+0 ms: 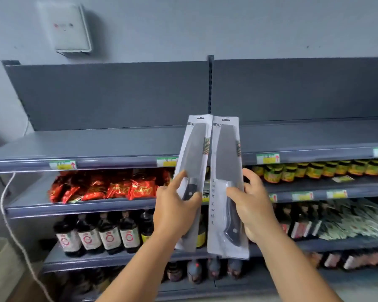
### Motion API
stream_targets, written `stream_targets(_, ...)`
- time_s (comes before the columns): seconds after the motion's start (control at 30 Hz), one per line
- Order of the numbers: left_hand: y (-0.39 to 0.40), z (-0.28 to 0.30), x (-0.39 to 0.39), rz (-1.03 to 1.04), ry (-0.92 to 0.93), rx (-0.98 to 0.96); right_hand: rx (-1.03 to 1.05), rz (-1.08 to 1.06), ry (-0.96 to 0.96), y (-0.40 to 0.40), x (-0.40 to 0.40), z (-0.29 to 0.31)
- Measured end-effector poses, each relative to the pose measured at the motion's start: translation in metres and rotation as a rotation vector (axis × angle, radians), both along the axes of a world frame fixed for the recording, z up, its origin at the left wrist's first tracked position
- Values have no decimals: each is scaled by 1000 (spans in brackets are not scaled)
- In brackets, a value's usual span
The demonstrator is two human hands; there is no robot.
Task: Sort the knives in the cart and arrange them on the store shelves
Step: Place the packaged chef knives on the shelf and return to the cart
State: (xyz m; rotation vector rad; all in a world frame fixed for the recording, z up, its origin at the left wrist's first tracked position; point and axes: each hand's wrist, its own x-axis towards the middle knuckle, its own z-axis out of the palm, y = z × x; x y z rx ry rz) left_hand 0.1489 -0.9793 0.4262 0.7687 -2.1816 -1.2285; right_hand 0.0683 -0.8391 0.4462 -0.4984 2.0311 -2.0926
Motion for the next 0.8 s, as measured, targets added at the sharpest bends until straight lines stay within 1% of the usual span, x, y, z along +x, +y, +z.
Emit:
stream_targets(0.2, -92, 5, 34, 194, -10, 1, -3, 199, -4, -110, 7, 6)
stream_targets(0.43, -196, 12, 40, 384, -18, -7, -20, 362, -37, -235, -10, 12)
stream_targets(0.57, -246, 27, 33, 504, -77, -62, -10, 477, -54, -299, -24, 23)
stream_targets(0.63, -262, 35, 34, 522, -129, -93, -20, 517, -66, -321, -25, 29)
stream_targets(0.67, -263, 39, 34, 515, -138, -94, -24, 524, -73, -322, -24, 32)
stream_targets(0.73, -305, 41, 38, 597, -113, -77, 17, 594, -76, -373, -24, 35)
stream_targets(0.8, -323, 50, 43, 620, -150, -82, 29, 579, -69, -391, -25, 37)
